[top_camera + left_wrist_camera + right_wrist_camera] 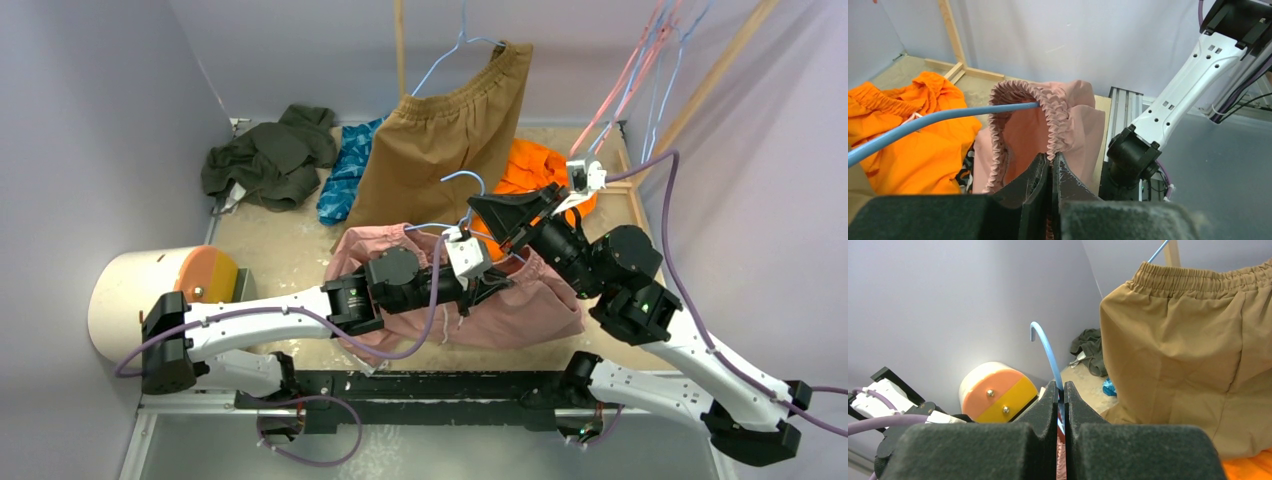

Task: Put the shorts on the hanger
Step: Hang the shorts on the hanger.

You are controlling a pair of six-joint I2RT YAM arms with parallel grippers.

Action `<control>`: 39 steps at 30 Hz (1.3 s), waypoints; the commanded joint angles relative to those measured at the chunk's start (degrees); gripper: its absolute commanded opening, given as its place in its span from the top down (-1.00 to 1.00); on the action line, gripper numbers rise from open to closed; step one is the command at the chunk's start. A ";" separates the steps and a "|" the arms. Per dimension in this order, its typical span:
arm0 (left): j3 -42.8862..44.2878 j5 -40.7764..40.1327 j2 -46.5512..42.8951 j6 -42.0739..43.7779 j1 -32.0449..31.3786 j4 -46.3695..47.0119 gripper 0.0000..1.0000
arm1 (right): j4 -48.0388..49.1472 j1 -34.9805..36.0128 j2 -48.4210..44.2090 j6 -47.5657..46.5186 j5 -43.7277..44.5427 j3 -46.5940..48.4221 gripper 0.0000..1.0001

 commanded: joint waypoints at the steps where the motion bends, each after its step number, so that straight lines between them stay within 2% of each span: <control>1: 0.52 -2.45 -2.41 0.21 -0.26 5.78 1.00 | 5.68 -0.26 -0.98 0.97 0.49 0.55 1.00; 9: -5.41 -13.61 -10.97 -0.75 -0.26 11.48 1.00 | 2.99 -0.22 -2.93 0.71 2.20 0.46 1.00; 15: -8.70 -12.25 -13.83 -2.43 -0.26 8.39 1.00 | 2.59 -0.22 -3.93 0.82 2.73 0.48 1.00; 19: -7.70 -9.74 -12.80 -3.60 -0.26 6.65 0.79 | 3.38 -0.22 -3.13 0.00 1.04 1.26 1.00; 20: -7.07 -9.42 -12.39 -3.68 -0.26 6.49 0.81 | 3.63 -0.26 -2.88 -0.07 0.38 1.22 1.00; 21: -6.30 -8.93 -11.88 -3.68 -0.22 6.49 0.96 | 3.94 -0.21 -2.56 -0.06 -0.25 1.19 1.00; 22: -5.44 -8.32 -11.21 -3.69 -0.26 6.40 1.00 | 4.21 -0.22 -2.33 -0.14 -0.76 1.12 1.00; 29: 1.31 -1.38 -5.90 -6.23 -0.26 6.45 1.00 | 5.24 -0.27 -0.95 -0.17 -1.81 0.56 1.00; 32: 1.06 -2.56 -5.88 -5.97 -0.29 6.24 1.00 | 4.82 -0.25 -1.32 -0.20 -1.54 0.98 1.00; 39: -4.46 -10.70 -12.29 -5.61 -0.26 5.84 1.00 | 3.11 -0.21 -2.98 -0.37 -0.46 0.97 1.00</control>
